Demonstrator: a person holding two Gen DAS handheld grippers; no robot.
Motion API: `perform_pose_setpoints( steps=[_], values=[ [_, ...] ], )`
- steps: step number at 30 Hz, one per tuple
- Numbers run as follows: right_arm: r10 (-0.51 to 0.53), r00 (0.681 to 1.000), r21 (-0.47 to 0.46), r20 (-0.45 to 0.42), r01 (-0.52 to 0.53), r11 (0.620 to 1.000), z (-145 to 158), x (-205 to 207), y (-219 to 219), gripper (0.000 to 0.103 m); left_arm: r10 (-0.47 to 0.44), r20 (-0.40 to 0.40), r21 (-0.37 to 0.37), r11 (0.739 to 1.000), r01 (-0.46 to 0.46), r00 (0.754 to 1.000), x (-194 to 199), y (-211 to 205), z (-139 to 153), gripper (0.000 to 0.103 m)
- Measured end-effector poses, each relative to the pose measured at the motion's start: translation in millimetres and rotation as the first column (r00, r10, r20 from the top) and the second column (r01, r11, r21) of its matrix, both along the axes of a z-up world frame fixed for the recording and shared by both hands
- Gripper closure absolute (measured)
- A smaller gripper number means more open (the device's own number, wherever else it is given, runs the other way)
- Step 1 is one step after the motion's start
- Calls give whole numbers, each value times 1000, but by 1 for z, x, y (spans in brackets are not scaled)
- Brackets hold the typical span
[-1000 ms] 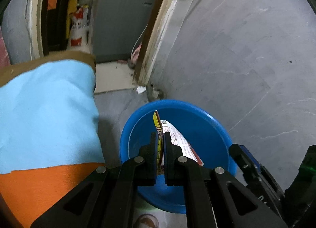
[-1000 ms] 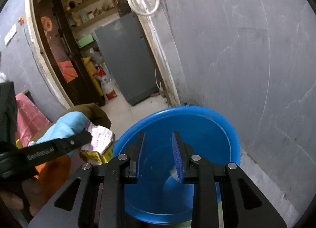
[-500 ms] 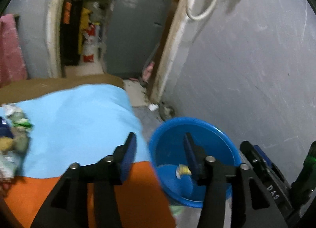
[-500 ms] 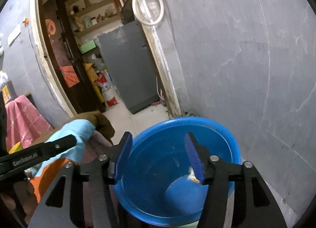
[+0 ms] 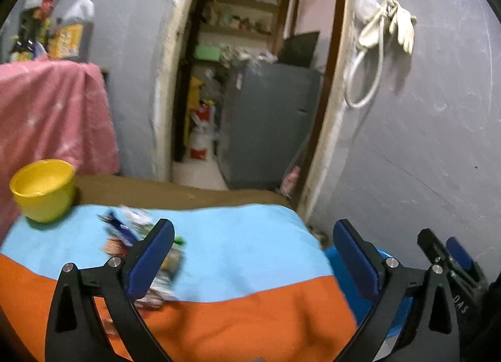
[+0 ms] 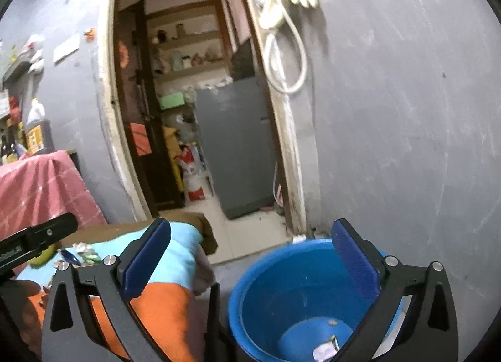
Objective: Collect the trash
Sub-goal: 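Move both open tools back to the wrapper pile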
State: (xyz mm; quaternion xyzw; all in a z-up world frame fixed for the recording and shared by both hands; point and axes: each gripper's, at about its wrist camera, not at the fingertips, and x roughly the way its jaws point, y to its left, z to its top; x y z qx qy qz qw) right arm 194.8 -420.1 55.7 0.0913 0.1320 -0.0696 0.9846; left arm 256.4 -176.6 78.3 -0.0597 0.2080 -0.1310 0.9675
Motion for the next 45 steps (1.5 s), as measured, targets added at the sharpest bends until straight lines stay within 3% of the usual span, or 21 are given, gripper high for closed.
perform_pose_setpoints(
  steps=[7,15,30,38,45],
  values=[
    [70,996,-85,59,-65,994,12,1,45,0,109,98,14,994,-111,989,-26,42,4,3],
    [171,978,-135,119,-155,979,24,-5,96,0,207,144,17,977,-212,968,-51,87,0,3],
    [296,940,-186,169,-264,946,23,-20,167,0,331,164,7,942,-336,929,-87,158,-16,2],
    [339,927,-220,164,-300,928,13,-25,185,0,342,151,13,937,-348,928,-94,174,-28,2],
    [380,920,-221,102,-351,910,0,-16,190,0,279,94,36,958,-284,956,-86,173,-42,2]
  ],
)
